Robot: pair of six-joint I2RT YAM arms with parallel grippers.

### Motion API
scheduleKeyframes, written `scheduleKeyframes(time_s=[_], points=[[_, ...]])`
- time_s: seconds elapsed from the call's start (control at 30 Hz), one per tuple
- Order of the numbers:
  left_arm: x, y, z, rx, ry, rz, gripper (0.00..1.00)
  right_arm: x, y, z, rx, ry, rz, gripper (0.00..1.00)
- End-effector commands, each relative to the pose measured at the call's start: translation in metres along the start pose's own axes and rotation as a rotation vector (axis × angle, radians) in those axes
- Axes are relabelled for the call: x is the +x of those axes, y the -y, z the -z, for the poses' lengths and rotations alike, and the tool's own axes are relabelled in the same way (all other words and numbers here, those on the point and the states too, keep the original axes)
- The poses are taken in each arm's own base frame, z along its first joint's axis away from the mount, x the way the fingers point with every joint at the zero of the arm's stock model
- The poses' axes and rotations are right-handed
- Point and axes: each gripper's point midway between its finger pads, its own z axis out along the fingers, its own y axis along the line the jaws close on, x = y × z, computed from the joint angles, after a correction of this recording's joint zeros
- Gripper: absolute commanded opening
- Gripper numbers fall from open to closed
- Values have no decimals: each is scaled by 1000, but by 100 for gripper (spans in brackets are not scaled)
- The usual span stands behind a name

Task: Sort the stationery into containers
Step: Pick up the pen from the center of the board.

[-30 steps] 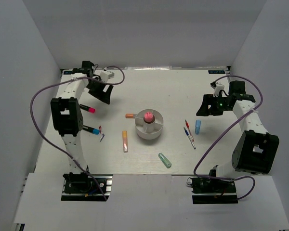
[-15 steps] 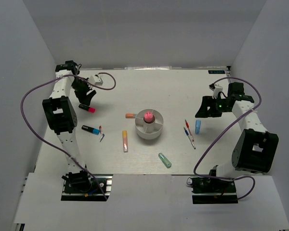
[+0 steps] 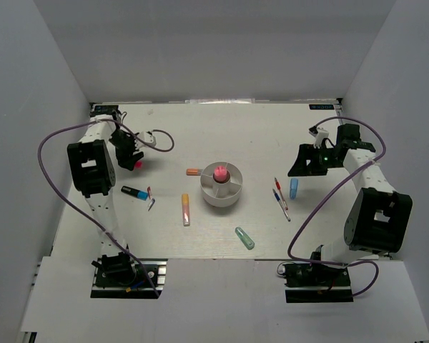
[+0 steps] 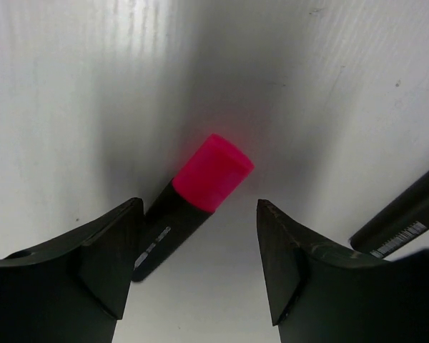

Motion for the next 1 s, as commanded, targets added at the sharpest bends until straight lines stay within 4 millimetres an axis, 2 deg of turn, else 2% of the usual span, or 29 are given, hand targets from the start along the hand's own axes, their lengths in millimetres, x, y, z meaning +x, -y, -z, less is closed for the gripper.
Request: scheduleKeyframes(time_s=[0.0, 0.1, 0.2, 0.23, 0.43, 0.47, 0.57, 0.67, 0.8, 0.97], points=[[-16, -13, 23, -87, -3, -146, 74, 2, -2, 1, -4, -4, 0, 75], [-18, -13, 19, -79, 13, -146, 71, 0, -2, 2, 3, -1, 3, 75], [-16, -12, 15, -76, 11, -159, 63, 1, -3, 2, 0, -5, 1, 75], [-19, -11, 11, -73, 11, -177, 58, 1, -2, 2, 0, -6, -3, 75], [-7, 6, -3, -64, -18, -209, 45, -1, -2, 2, 4, -2, -3, 75], [-11, 12, -9, -51, -5, -215, 40, -1, -2, 2, 4, -3, -4, 75], [-14, 21, -10, -54, 18, -194, 27, -2, -1, 2, 4, -2, -8, 75], [-35, 24, -2, -84, 100, -143, 14, -2, -2, 3, 6, 1, -5, 75], [-69, 23, 18, -134, 259, -30, 3, -1, -3, 3, 6, 1, -9, 75], [-126, 23, 62, -180, 522, 42, 0, -3, -3, 3, 1, 3, -19, 75]])
